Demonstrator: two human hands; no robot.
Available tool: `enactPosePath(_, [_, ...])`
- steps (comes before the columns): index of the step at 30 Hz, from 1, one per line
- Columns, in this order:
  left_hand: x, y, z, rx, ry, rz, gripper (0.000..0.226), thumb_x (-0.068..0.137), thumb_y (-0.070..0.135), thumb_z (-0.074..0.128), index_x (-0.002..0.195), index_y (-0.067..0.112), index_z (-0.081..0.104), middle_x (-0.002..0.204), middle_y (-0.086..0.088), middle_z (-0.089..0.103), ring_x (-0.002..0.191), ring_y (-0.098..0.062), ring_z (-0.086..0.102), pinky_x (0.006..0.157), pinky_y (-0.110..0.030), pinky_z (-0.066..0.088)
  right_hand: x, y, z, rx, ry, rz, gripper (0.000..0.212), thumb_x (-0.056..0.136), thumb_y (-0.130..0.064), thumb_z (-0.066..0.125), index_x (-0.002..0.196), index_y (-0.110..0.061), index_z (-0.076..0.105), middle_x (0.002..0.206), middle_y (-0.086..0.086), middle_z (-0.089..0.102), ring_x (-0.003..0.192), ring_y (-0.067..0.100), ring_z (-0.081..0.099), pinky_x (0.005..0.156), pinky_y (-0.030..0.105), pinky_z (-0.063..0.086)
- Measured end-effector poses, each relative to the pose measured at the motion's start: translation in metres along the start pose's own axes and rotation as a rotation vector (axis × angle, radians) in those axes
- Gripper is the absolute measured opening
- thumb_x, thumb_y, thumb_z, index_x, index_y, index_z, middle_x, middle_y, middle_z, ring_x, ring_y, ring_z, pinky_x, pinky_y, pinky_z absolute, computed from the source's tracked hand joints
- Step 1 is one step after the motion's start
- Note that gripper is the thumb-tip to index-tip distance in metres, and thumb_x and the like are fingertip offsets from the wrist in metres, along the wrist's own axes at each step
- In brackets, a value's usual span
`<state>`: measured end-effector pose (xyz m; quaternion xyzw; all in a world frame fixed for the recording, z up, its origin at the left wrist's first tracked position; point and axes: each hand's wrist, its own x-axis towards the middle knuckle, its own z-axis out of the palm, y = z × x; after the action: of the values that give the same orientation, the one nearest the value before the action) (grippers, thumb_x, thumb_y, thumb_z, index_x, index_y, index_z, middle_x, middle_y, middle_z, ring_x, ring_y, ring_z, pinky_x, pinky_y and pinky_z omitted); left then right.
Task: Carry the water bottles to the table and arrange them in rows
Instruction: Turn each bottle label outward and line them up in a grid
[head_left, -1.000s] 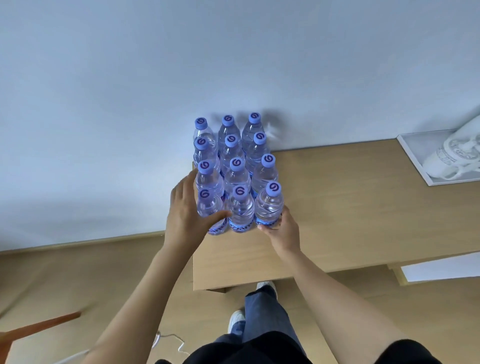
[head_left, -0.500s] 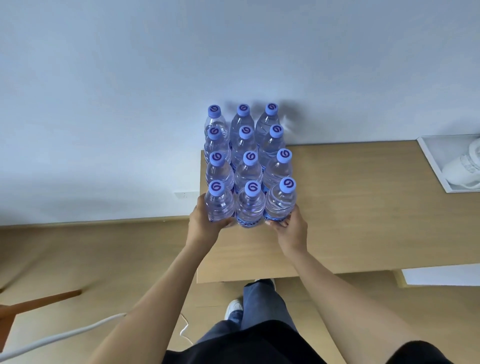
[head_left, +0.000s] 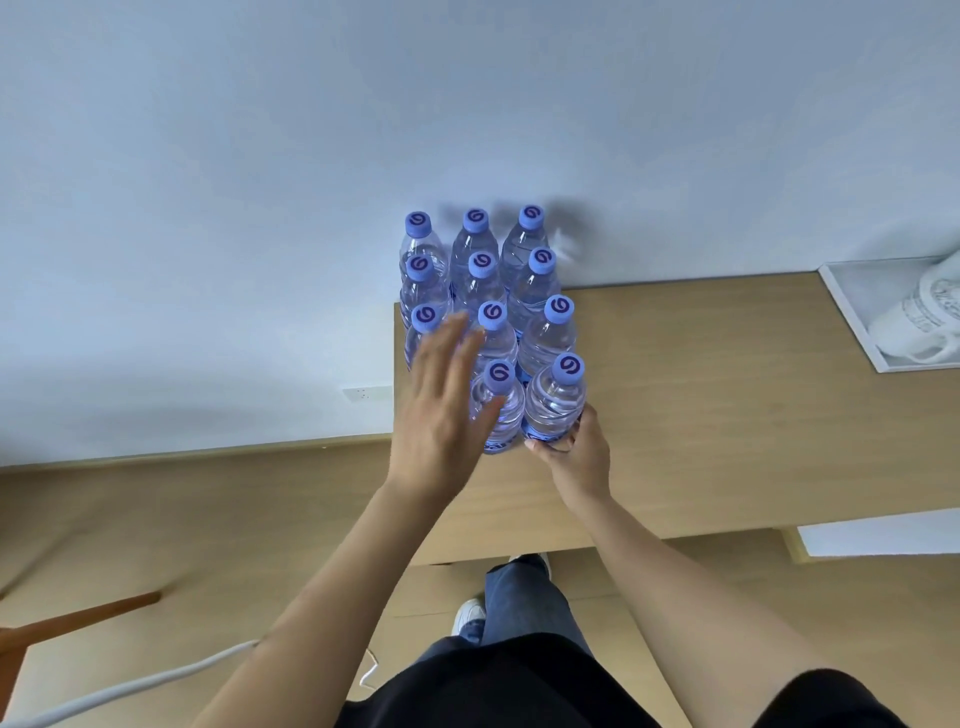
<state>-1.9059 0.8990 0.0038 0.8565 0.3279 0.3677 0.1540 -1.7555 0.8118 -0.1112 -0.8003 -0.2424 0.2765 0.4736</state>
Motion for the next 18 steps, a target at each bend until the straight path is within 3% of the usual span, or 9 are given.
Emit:
enactPosePath(3, [0.013, 0.022, 0.006, 0.122, -0.328, 0.056, 0.065, 0.081, 0.009, 0.073, 0.140, 0.006, 0.046, 0.150, -0.012, 0.041, 0.139, -0.031, 0.037, 0.097, -0.044, 0.050, 0.000, -0.001, 0.002, -0.050, 0.012, -0.026, 0.066, 0.069, -0.008, 0.086, 0.126, -0.015, 0.054, 0.117, 0.003, 0.066, 0.108, 0.024, 0.064, 0.095, 0.040, 0.051])
enactPosePath(6, [0.022, 0.023, 0.015, 0.359, -0.603, -0.031, 0.072, 0.086, 0.014, 0.068, 0.147, 0.016, 0.029, 0.153, -0.005, 0.028, 0.140, -0.027, 0.030, 0.090, -0.036, 0.051, 0.001, 0.000, 0.002, -0.056, 0.011, -0.029, 0.066, 0.069, -0.007, 0.086, 0.127, -0.012, 0.054, 0.117, 0.004, 0.065, 0.107, 0.025, 0.064, 0.094, 0.040, 0.051])
enactPosePath(10, [0.027, 0.022, 0.022, 0.451, -0.657, -0.082, 0.056, 0.084, 0.008, 0.069, 0.128, 0.014, 0.036, 0.129, -0.003, 0.037, 0.108, -0.024, 0.051, 0.062, -0.030, 0.046, 0.002, 0.001, 0.002, -0.037, -0.001, -0.020, 0.068, 0.070, -0.004, 0.085, 0.130, -0.010, 0.053, 0.120, 0.005, 0.064, 0.110, 0.025, 0.062, 0.097, 0.044, 0.050])
enactPosePath(14, [0.029, 0.020, 0.024, 0.401, -0.642, -0.108, 0.049, 0.082, 0.003, 0.068, 0.121, 0.011, 0.040, 0.123, -0.004, 0.040, 0.101, -0.025, 0.052, 0.060, -0.030, 0.040, 0.003, 0.002, 0.003, -0.052, -0.005, -0.031, 0.067, 0.072, -0.004, 0.084, 0.130, -0.009, 0.053, 0.120, 0.005, 0.064, 0.110, 0.026, 0.061, 0.097, 0.045, 0.049])
enactPosePath(18, [0.027, 0.020, 0.024, 0.368, -0.623, -0.115, 0.047, 0.082, 0.000, 0.066, 0.121, 0.010, 0.042, 0.121, -0.005, 0.041, 0.100, -0.026, 0.052, 0.063, -0.033, 0.047, 0.003, 0.002, 0.003, -0.076, -0.004, -0.045, 0.067, 0.072, -0.006, 0.085, 0.131, -0.009, 0.053, 0.121, 0.005, 0.063, 0.110, 0.026, 0.060, 0.097, 0.043, 0.048])
